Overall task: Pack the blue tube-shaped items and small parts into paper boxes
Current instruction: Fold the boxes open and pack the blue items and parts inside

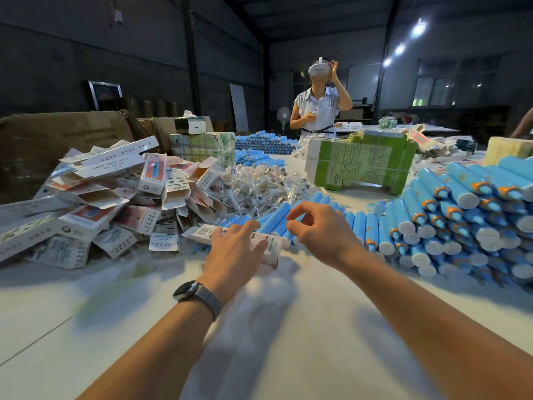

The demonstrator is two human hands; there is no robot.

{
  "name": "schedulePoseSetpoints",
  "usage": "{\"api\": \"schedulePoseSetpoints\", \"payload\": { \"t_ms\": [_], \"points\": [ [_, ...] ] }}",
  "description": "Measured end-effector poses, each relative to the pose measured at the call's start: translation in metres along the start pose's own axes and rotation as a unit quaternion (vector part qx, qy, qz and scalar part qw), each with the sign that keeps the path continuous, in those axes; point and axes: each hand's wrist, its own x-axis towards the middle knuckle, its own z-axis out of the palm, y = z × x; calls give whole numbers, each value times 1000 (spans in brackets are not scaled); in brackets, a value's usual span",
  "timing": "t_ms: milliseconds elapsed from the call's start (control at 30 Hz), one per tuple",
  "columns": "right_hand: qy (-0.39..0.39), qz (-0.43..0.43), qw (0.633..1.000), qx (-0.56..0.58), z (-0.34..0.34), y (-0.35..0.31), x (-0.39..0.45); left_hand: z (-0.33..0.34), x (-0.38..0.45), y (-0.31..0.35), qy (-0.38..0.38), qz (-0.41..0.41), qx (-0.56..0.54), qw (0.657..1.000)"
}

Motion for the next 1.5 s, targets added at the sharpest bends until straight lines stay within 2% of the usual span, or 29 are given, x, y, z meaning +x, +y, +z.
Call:
{"api": "schedulePoseSetpoints", "payload": {
  "t_ms": [100,233,333,433,500,567,667,767,867,933,1000,1067,1100,1167,1233,1267,1300,1333,1367,1400,1433,1500],
  "points": [
    [-29,3,999,-33,5,4,-2,8,3,3,28,29,5,999],
    [-18,2,1000,-21,4,5,0,10,1,4,83,44,-24,995],
    [11,11,1000,12,2,7,3,2,-7,9,135,111,-59,983],
    [21,65,993,96,-2,6,4,-8,-14,24,209,219,-138,943],
    [-13,88,976,198,-8,2,3,-14,-21,38,242,298,-189,904],
    [-70,74,950,294,-16,-2,-2,-16,-27,51,245,357,-202,879],
    [-113,12,927,358,-28,-4,-12,-16,-33,65,250,387,-207,863],
    [-115,-16,923,368,-36,1,-19,-17,-36,70,277,356,-275,849],
    [-128,-33,918,374,-41,6,-22,-15,-39,74,272,263,-408,831],
    [-138,-44,917,373,-39,5,-23,-16,-38,72,255,189,-456,832],
    [-143,-55,926,345,-37,6,-24,-14,-34,67,188,143,-486,842],
    [-160,-45,938,305,-36,10,-23,-11,-31,63,80,153,-545,820],
    [-182,-37,940,287,-38,13,-23,-9,-30,61,52,161,-559,812],
    [-213,-25,938,273,-47,19,-20,-10,-28,58,53,154,-544,823],
    [-141,8,947,288,-56,28,-14,-11,-23,56,87,121,-504,851],
    [-71,20,968,240,-59,36,-10,-11,-21,54,95,108,-496,856],
    [-4,20,993,119,-62,45,-6,-11,-20,52,98,102,-495,857],
    [23,20,998,-57,-62,53,-3,-11,-19,51,97,102,-497,856],
    [11,25,975,-219,-60,60,-2,-11,-19,50,92,106,-498,856],
    [-21,32,941,-335,-57,66,-3,-12,-20,50,88,113,-497,856],
    [-56,41,911,-406,-53,71,-4,-13,-20,50,86,121,-493,857],
    [-84,37,878,-470,-44,79,-6,-14,-21,50,90,132,-488,858]
  ]
}}
